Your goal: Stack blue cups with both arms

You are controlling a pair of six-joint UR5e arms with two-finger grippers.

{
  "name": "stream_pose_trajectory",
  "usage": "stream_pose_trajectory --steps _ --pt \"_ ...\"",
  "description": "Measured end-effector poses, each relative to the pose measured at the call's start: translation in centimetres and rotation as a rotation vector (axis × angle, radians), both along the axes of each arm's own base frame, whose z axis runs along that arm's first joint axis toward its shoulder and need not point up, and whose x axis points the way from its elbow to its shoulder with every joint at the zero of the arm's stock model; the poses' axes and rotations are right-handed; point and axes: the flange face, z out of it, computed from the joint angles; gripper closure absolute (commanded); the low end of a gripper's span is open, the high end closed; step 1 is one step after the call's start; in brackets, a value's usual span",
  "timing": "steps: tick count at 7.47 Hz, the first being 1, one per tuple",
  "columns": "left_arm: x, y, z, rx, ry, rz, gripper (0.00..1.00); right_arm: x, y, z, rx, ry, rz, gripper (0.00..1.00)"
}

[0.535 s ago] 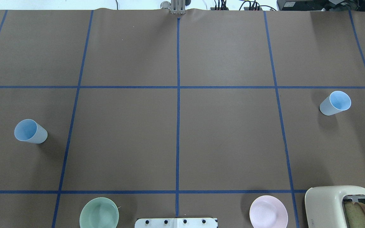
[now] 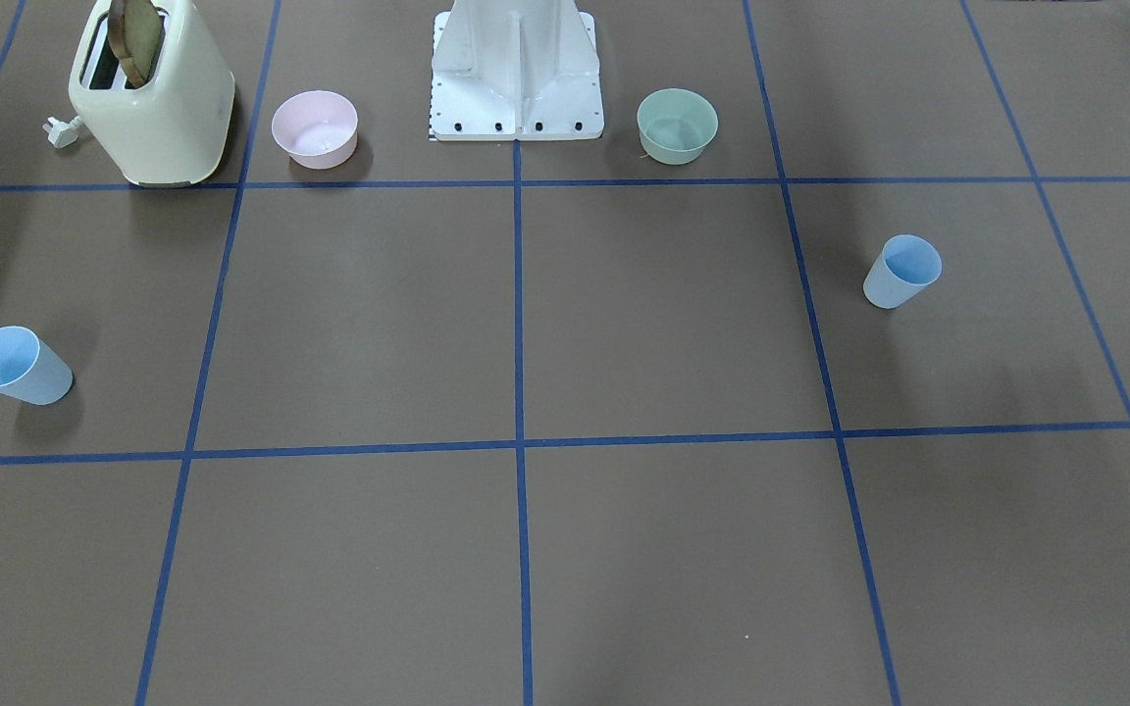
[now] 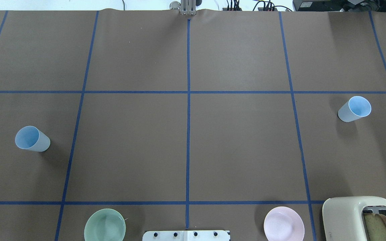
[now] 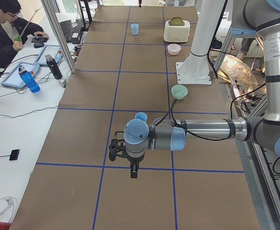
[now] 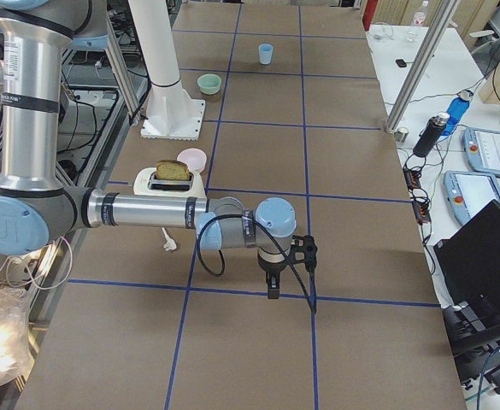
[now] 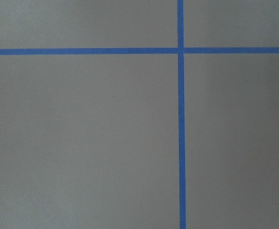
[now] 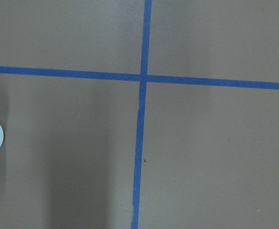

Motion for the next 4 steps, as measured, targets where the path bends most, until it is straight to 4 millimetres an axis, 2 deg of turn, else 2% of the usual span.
stream_pose_trajectory --steps 2,4 --pt "0.0 -1.0 -1.4 0.067 -0.002 0.0 0.01 0.0 -0.3 -0.5 0.029 0.0 0.001 0.0" --pt "-0.1 -3.0 -4.0 0.228 -0.009 -0.001 0.01 -0.1 -1.4 -2.4 0.158 -0.012 0.007 0.0"
